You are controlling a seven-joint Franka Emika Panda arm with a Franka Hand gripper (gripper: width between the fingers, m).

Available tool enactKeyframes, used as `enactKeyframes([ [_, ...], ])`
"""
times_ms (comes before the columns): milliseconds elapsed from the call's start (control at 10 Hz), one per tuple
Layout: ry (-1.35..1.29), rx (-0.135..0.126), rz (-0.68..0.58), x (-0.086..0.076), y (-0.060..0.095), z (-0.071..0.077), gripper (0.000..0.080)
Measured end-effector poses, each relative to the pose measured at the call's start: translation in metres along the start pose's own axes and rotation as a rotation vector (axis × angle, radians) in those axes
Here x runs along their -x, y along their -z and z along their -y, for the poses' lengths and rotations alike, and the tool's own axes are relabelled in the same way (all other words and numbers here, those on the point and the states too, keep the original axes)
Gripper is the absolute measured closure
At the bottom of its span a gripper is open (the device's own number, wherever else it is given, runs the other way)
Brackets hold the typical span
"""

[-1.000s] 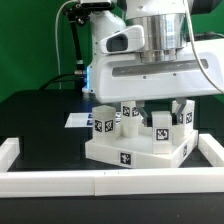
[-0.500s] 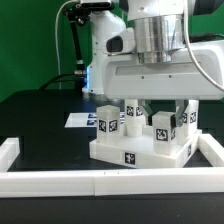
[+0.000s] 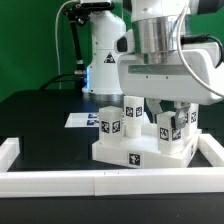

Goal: Assemble square table

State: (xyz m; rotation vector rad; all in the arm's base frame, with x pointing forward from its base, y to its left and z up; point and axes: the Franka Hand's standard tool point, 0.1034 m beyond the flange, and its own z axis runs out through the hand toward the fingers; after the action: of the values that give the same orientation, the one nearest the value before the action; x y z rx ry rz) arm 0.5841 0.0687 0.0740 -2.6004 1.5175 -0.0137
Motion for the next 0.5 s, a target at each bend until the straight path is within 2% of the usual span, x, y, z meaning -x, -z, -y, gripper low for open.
enactKeyframes([
  [200, -0.073, -0.007, 0.01, 0.0022, -0.0002, 0.001, 0.0508],
  [400, -0.017, -0.004, 0.013, 0.0053, -0.0005, 0.0019, 0.0227],
  [500, 0.049, -0.005, 0.013, 0.0059, -0.0006, 0.0022, 0.0174],
])
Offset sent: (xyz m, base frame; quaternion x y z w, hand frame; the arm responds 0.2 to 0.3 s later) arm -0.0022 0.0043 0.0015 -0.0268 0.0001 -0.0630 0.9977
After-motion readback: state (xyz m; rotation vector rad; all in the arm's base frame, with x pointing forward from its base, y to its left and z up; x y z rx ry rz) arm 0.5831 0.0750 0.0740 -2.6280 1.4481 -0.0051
